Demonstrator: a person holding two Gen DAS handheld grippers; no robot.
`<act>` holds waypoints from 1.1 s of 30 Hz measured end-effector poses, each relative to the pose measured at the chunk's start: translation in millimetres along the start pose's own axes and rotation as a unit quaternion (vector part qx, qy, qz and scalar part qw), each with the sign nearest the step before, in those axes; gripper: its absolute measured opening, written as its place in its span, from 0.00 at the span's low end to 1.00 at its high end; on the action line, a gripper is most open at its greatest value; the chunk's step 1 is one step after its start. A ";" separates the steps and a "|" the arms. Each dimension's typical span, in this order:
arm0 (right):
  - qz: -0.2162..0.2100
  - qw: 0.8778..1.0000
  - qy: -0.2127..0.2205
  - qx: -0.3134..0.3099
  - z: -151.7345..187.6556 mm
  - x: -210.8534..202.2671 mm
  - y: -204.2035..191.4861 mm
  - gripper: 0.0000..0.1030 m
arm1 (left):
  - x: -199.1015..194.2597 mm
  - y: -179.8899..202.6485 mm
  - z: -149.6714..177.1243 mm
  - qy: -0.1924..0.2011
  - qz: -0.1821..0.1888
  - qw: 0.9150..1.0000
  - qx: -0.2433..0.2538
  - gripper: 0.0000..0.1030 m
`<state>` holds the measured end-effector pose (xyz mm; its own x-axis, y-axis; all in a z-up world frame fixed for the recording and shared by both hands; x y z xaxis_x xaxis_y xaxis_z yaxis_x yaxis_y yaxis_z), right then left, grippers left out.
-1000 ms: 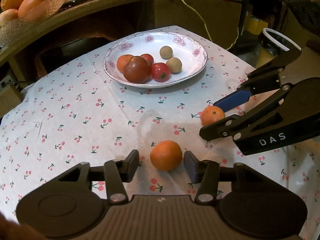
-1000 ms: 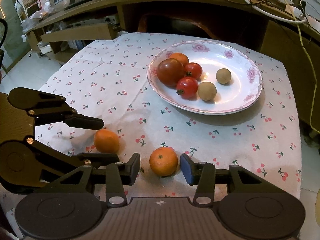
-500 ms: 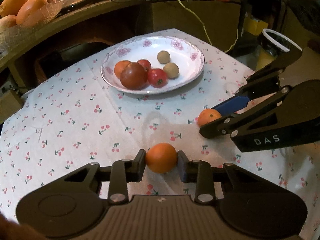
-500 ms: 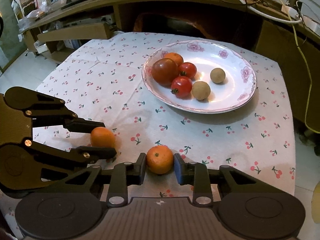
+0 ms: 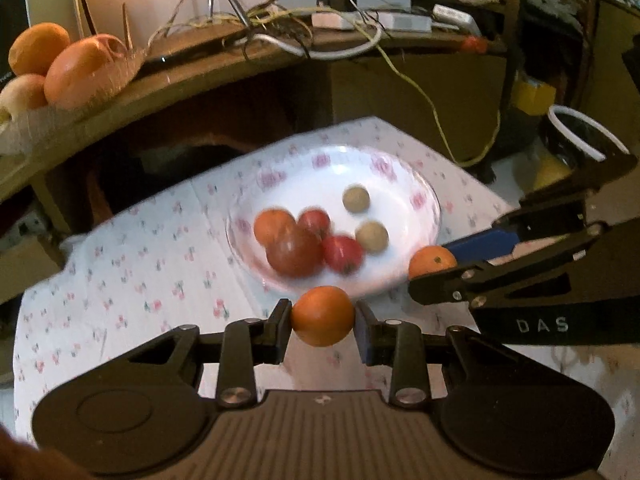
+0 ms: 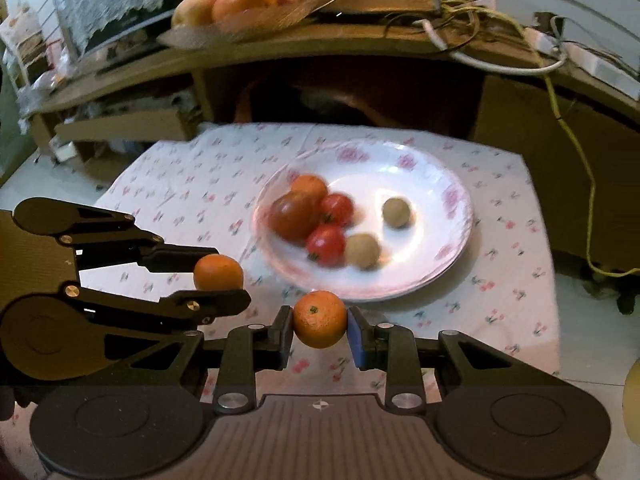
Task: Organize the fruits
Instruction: 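Carry both held oranges over the white plate with both tools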
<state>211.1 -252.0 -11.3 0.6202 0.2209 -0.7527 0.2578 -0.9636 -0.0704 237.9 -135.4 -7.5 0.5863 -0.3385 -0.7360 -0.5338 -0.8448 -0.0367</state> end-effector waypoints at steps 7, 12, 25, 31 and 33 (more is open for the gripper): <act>0.023 0.999 0.020 0.027 -19.0 8.6 18.6 0.29 | 18.4 -4.0 -30.0 0.014 -0.017 1.000 -0.003 0.37; 0.030 0.998 0.027 0.045 -28.0 14.7 34.1 0.29 | 34.4 -6.3 -45.4 0.021 -0.020 1.000 -0.005 0.37; 0.042 0.997 0.024 0.061 -41.1 41.5 50.1 0.30 | 68.7 -14.7 -55.3 0.013 -0.026 0.999 -0.021 0.36; 0.041 0.996 0.029 0.068 -44.4 46.4 52.1 0.31 | 72.3 -19.1 -57.3 0.016 -0.024 0.999 -0.027 0.36; 0.041 0.996 0.031 0.070 -45.1 47.8 52.1 0.32 | 73.1 -19.0 -58.0 0.015 -0.024 0.999 -0.026 0.37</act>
Point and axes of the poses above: each gripper's, at about its wrist camera, not at the fingertips, and x roughly the way its jaws point, y to its right, z to its underside, the point moved 2 cm from there along x, roughly the way its jaws point, and after that the axes turned 1 degree about x, right-handed, at the moved point
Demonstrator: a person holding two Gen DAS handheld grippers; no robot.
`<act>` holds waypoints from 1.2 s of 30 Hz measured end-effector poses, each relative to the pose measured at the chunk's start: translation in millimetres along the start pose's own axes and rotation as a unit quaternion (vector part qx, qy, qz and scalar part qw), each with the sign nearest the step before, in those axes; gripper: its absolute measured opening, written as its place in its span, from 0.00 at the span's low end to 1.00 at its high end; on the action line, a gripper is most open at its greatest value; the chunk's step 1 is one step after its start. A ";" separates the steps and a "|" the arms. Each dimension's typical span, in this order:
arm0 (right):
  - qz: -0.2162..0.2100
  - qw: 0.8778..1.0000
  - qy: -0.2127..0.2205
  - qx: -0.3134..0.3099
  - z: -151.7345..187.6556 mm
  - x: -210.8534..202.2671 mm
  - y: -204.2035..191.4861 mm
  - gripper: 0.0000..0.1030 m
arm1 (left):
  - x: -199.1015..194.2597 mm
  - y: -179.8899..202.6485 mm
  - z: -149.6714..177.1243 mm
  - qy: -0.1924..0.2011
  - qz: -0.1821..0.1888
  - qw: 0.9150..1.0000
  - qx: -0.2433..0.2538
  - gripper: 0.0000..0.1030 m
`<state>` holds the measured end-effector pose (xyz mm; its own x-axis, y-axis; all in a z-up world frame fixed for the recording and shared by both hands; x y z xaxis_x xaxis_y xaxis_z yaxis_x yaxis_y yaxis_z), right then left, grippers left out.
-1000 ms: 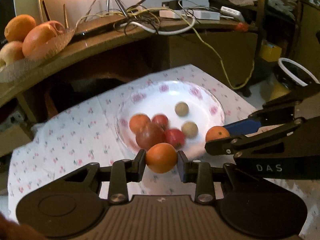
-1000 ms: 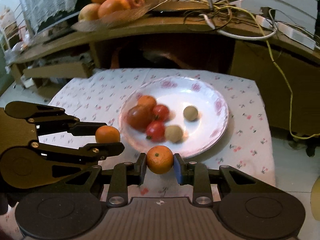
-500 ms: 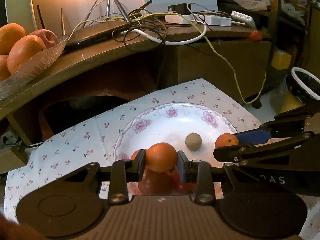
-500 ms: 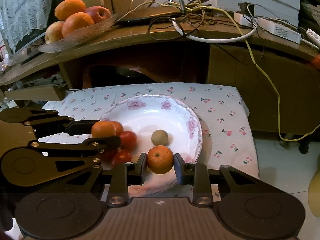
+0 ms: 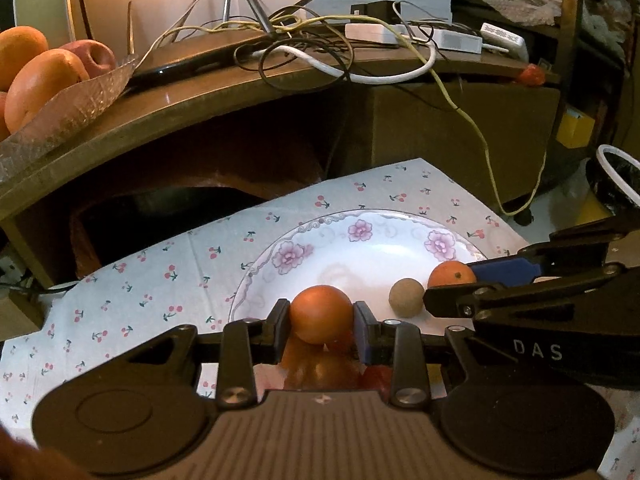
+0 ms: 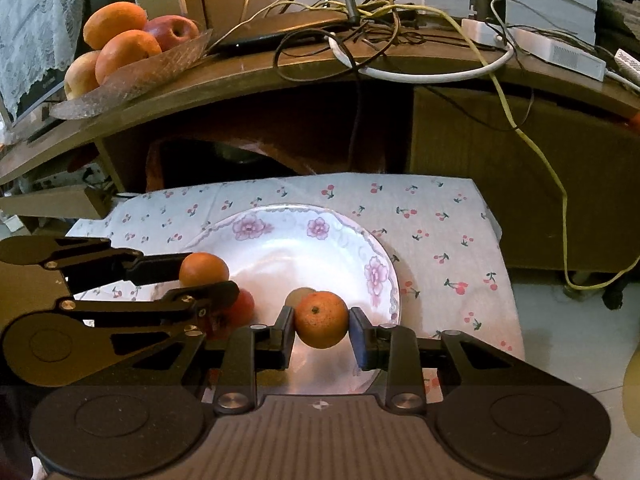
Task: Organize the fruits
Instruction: 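Carry both held oranges over the white plate with both tools, then open both tools to drop the oranges into the plate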
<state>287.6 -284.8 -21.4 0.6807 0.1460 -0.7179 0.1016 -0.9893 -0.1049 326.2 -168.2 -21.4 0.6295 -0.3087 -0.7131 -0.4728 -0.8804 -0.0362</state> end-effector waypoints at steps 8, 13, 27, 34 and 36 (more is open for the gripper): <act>-0.001 1.000 0.001 0.008 -1.4 0.8 1.1 0.33 | -1.1 0.1 0.4 -0.001 -0.002 1.000 0.001 0.39; 0.000 1.000 0.002 0.009 -1.0 0.6 0.9 0.33 | -0.7 -0.6 0.0 -0.001 -0.004 1.000 -0.002 0.41; -0.006 1.000 0.014 0.024 -2.7 -4.1 5.7 0.36 | -4.3 -3.5 -1.6 0.004 -0.008 1.000 -0.008 0.44; 0.001 0.999 0.020 0.030 -2.9 -6.4 9.0 0.38 | -5.4 -2.6 -3.1 0.008 -0.010 1.000 -0.007 0.48; 0.003 0.999 0.021 0.031 -2.7 -6.7 9.7 0.39 | -5.4 -2.4 -3.3 0.007 -0.012 1.000 -0.008 0.50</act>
Point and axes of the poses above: each gripper's, at about its wrist camera, not at the fingertips, and x roughly the way its jaws point, y to its right, z to its underside, the point moved 2 cm from there along x, roughly the way its jaws point, and after that the axes turned 1 degree about x, right-handed, at the moved point
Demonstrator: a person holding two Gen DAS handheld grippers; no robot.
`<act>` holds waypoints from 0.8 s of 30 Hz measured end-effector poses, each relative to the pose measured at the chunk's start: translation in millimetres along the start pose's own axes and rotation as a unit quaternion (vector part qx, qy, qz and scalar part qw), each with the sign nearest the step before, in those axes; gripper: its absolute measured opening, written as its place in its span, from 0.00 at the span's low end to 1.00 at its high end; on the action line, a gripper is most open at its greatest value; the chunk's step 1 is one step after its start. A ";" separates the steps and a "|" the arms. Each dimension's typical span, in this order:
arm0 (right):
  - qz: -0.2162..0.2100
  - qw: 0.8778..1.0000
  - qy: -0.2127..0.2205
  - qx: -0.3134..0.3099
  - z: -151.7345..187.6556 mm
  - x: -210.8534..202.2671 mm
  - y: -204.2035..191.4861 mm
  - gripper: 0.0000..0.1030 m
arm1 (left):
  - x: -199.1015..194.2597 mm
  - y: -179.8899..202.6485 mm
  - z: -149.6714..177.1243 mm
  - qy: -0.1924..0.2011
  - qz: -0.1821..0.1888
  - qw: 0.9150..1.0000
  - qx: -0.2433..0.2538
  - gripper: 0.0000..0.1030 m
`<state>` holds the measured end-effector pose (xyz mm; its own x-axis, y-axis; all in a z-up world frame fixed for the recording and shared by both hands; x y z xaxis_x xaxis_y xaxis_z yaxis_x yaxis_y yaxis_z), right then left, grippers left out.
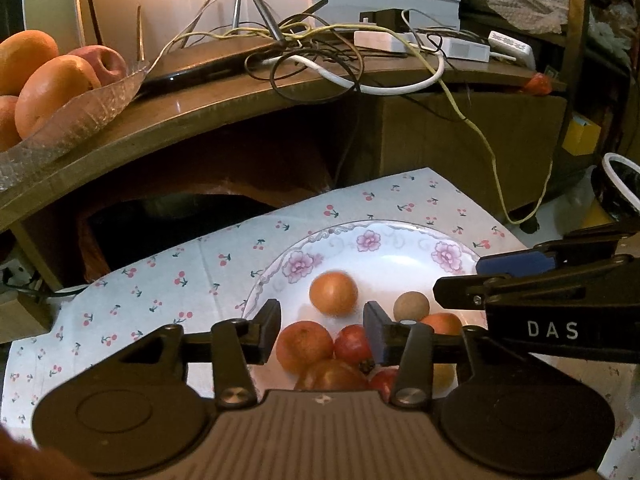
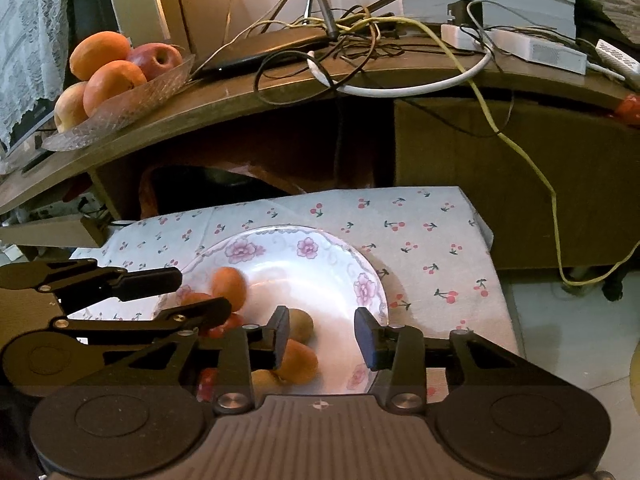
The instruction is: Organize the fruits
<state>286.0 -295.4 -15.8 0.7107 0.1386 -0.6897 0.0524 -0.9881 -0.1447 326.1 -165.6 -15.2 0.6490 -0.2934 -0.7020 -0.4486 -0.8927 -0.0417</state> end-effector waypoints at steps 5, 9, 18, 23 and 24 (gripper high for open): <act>0.006 1.000 0.001 0.001 0.5 -3.7 0.8 0.40 | -6.4 1.1 1.4 0.000 -0.006 1.000 0.001 0.59; 0.014 1.000 0.001 -0.004 4.9 -14.8 -2.0 0.41 | -21.2 -0.3 3.7 0.002 -0.018 1.000 -0.004 0.62; 0.022 1.000 0.012 -0.014 23.0 -57.6 -14.7 0.46 | -64.6 3.6 24.1 0.005 -0.043 0.999 -0.020 0.73; 0.018 1.000 0.014 -0.011 34.9 -77.8 -21.5 0.47 | -85.4 2.3 38.6 0.003 -0.054 0.998 -0.032 0.79; 0.018 1.000 0.012 -0.009 38.3 -81.2 -21.8 0.47 | -89.3 1.9 41.4 0.003 -0.055 0.998 -0.035 0.80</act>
Point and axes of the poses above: each gripper's, at about its wrist camera, not at the fingertips, and x roughly the way its jaws point, y to its right, z to its underside, the point moved 2 cm from there along x, roughly the way its jaws point, and after that the axes turned 1 degree about x, right-handed, at the moved point
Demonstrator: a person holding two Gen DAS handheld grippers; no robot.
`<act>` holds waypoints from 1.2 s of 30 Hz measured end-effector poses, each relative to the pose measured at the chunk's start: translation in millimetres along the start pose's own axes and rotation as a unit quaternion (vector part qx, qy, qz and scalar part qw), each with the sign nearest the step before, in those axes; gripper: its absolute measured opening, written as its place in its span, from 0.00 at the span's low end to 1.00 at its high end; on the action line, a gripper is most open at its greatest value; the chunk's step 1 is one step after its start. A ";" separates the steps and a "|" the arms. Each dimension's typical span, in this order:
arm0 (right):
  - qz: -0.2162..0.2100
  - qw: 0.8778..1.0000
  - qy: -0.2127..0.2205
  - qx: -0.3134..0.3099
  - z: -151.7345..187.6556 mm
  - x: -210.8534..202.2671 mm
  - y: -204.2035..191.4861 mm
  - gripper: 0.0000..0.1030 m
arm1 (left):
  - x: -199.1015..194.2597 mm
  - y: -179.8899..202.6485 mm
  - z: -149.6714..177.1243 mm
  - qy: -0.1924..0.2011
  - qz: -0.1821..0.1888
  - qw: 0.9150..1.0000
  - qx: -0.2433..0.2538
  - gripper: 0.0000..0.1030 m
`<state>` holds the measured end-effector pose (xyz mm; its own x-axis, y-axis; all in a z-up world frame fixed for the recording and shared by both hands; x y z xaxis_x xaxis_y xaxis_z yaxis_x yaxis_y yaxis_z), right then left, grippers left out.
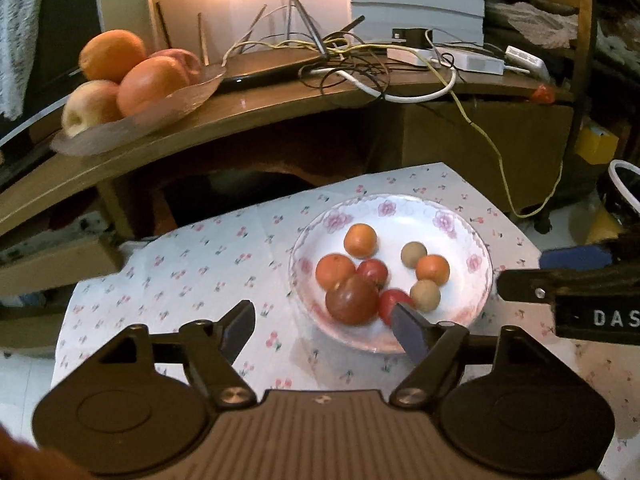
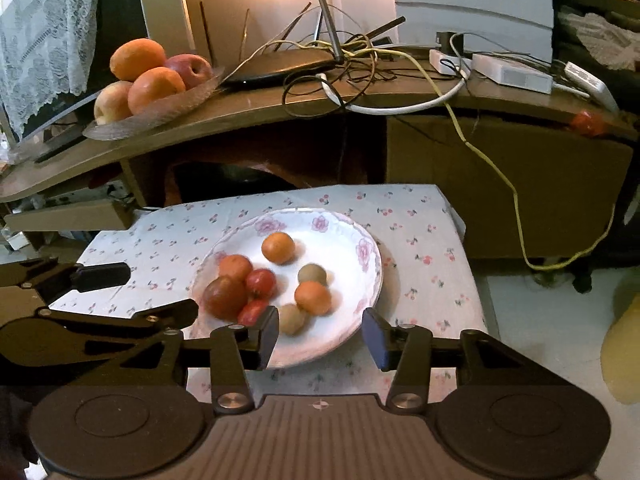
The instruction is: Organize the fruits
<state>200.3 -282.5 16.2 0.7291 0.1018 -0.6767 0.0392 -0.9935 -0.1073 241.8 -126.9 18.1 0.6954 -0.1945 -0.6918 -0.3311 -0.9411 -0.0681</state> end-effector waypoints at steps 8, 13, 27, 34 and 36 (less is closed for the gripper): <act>-0.001 1.000 -0.011 0.004 24.0 -22.2 -10.2 0.47 | -28.8 1.5 23.1 -0.002 -0.017 1.000 -0.013 0.93; -0.002 1.000 -0.007 0.002 35.6 -36.1 -20.0 0.47 | -44.7 3.2 38.1 -0.007 -0.019 1.000 -0.019 0.97; -0.005 1.000 -0.015 0.011 68.0 -59.8 -37.3 0.47 | -75.9 0.3 66.8 -0.021 -0.022 0.999 -0.039 1.00; -0.003 1.000 -0.016 0.017 80.6 -70.8 -39.9 0.47 | -87.5 2.8 77.9 -0.025 -0.017 0.998 -0.047 1.00; -0.002 1.000 -0.016 0.018 83.3 -73.7 -40.9 0.47 | -90.3 3.9 81.7 -0.027 -0.016 0.998 -0.049 1.00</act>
<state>88.0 -245.1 9.9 0.7073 0.1085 -0.6985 0.0177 -0.9906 -0.1360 125.7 -90.4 21.6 0.6676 -0.1518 -0.7289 -0.2442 -0.9695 -0.0217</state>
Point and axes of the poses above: each gripper's, at about its wrist camera, not at the fingertips, and x roughly the way its jaws point, y to its right, z to its underside, the point moved 2 cm from there along x, roughly the way its jaws point, and after that the axes turned 1 degree about x, right-handed, at the moved point
